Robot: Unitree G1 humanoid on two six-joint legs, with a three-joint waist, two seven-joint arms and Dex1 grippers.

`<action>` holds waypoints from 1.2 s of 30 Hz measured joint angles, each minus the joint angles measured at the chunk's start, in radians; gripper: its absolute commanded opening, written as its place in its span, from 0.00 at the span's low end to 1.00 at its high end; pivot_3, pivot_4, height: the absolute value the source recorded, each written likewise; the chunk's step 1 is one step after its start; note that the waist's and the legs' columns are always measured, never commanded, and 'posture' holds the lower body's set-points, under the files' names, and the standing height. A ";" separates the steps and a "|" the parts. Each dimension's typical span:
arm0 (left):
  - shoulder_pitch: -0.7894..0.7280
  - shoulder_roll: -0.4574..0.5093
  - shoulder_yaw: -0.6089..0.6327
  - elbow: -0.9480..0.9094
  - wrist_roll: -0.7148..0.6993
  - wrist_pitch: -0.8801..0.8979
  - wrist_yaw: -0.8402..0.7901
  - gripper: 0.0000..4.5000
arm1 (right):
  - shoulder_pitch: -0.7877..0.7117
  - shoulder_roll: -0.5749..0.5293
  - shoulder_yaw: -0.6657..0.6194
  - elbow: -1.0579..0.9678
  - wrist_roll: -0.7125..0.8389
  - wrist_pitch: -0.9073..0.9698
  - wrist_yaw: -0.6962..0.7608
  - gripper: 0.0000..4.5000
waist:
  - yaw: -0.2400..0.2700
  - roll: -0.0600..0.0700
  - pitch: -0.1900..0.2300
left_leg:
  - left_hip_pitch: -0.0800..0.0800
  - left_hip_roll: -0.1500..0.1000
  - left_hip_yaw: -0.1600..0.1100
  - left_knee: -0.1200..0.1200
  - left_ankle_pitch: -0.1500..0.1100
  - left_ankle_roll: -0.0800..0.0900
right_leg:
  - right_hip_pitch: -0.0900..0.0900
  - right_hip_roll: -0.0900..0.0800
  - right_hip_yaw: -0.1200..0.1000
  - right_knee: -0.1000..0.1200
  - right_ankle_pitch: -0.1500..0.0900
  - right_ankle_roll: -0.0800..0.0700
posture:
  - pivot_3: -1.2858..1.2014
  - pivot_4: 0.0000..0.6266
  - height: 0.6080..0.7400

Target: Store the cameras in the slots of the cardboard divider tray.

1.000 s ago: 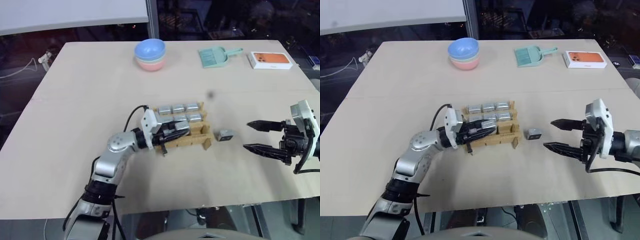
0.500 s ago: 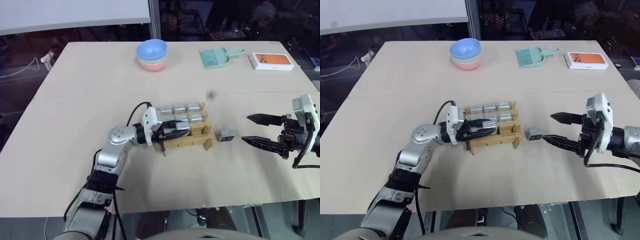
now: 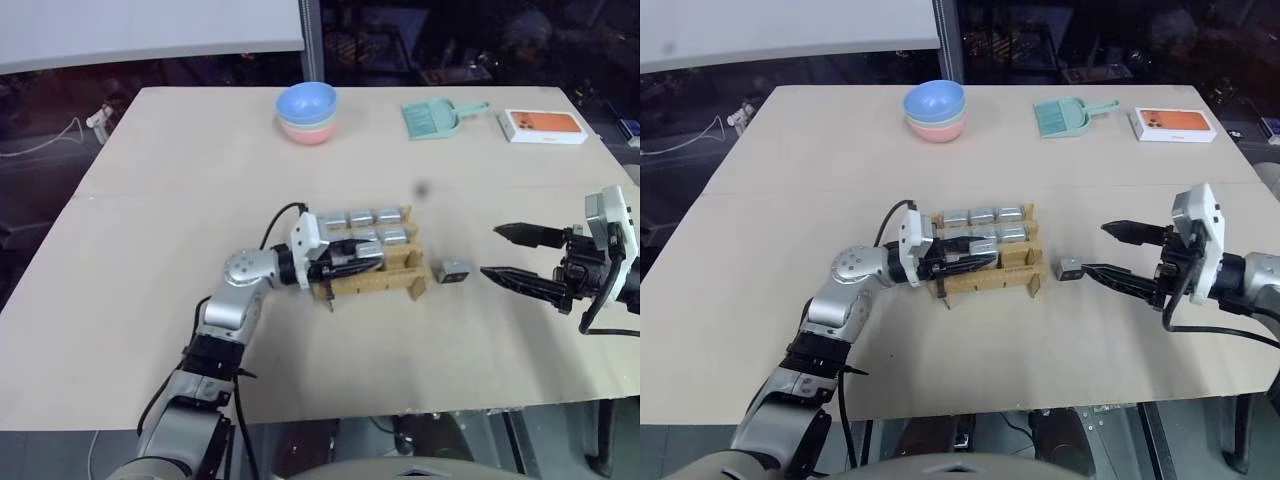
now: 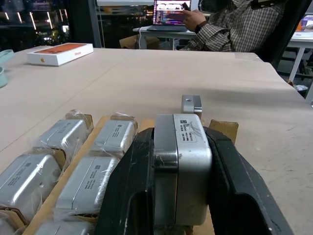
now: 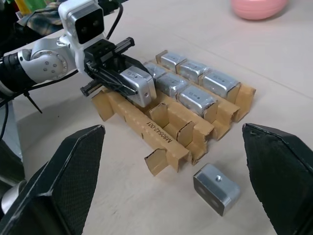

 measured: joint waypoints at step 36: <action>-0.020 -0.047 0.014 -0.059 -0.033 0.127 0.022 0.17 | 0.010 0.021 0.000 -0.004 -0.013 -0.027 -0.009 0.99 | -0.004 -0.001 0.001 | -0.002 0.000 -0.004 0.000 -0.002 0.003 | -0.001 0.000 0.000 -0.002 0.000 0.000 | 0.52 0.24 1.00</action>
